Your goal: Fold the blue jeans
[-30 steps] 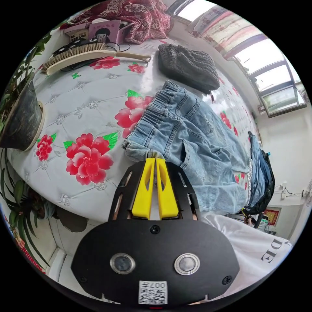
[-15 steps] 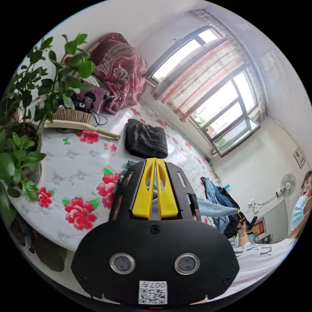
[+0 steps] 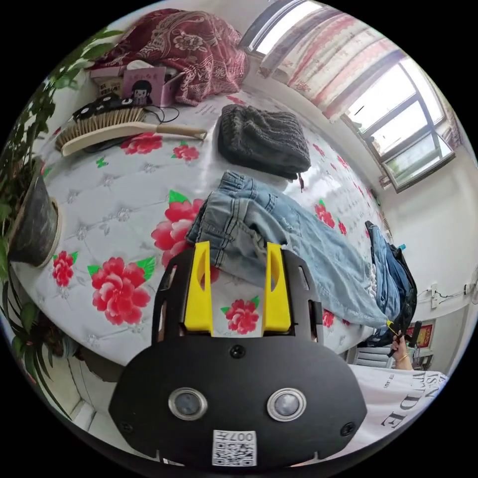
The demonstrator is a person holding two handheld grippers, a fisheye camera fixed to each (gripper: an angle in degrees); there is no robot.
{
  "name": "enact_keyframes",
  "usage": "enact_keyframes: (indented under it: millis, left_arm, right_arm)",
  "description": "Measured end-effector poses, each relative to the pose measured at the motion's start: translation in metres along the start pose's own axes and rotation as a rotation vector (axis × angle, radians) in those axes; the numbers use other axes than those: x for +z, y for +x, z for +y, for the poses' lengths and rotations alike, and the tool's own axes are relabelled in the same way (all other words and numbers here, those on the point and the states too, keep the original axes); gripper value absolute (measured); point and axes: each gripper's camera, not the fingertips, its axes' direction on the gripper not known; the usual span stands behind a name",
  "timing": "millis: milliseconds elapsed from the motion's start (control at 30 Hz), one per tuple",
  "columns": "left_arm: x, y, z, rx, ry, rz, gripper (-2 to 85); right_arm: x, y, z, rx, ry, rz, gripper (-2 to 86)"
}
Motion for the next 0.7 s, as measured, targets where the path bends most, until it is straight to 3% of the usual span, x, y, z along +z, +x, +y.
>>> enact_keyframes:
  millis: [100, 267, 400, 700]
  left_arm:
    - [0.021, 0.033, -0.05, 0.012, 0.023, -0.118, 16.3]
    - [0.119, 0.048, -0.084, 0.01, -0.267, -0.335, 7.9]
    - [0.103, 0.062, -0.083, 0.098, -0.234, -0.272, 3.8]
    - [-0.084, 0.066, -0.077, 0.114, 0.13, 0.004, 3.5]
  right_arm:
    - [-0.002, -0.008, -0.016, -0.031, -0.023, 0.021, -0.2]
    - [0.012, -0.014, -0.041, -0.047, -0.084, 0.044, -0.2]
    - [0.01, -0.016, -0.08, -0.046, -0.048, 0.019, -0.2]
    - [-0.086, -0.059, -0.155, -0.231, 0.304, -0.056, -0.2]
